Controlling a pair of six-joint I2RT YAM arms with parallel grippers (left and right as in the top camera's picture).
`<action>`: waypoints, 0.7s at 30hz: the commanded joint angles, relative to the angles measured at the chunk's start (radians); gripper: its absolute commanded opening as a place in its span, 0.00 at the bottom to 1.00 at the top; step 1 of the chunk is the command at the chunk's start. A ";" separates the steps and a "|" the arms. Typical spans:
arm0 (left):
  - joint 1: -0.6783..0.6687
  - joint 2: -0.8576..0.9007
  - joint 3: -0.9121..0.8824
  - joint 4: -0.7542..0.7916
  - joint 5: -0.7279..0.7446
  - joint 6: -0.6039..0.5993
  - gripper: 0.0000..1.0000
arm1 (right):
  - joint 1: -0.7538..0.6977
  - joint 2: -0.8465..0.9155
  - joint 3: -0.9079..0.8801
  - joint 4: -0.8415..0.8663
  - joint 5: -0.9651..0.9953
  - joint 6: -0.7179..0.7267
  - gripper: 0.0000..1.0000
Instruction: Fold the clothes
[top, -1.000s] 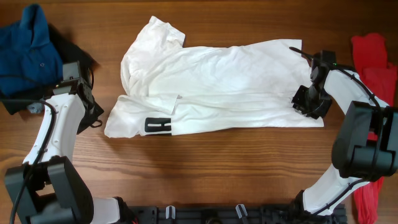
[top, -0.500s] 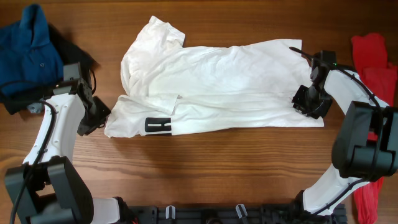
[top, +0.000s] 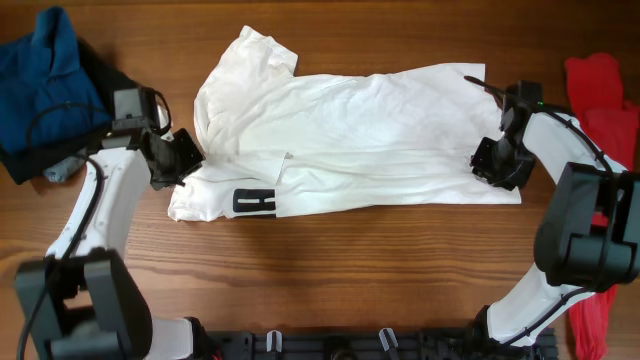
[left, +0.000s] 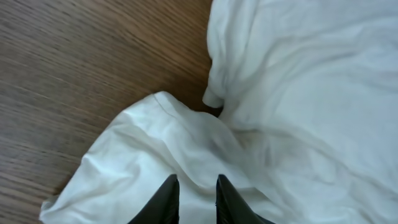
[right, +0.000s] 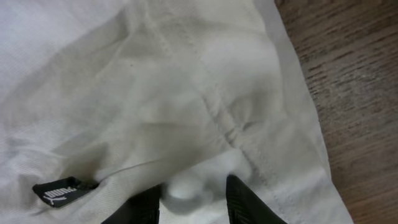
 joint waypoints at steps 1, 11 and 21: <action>-0.023 0.076 0.001 0.015 0.023 0.028 0.20 | -0.011 0.075 -0.040 0.066 -0.089 -0.072 0.36; -0.072 0.158 0.000 0.054 -0.047 0.028 0.25 | -0.011 0.075 -0.040 -0.021 -0.130 -0.072 0.37; -0.069 0.231 0.000 -0.039 -0.167 0.028 0.28 | -0.011 0.075 -0.040 -0.171 -0.116 -0.011 0.36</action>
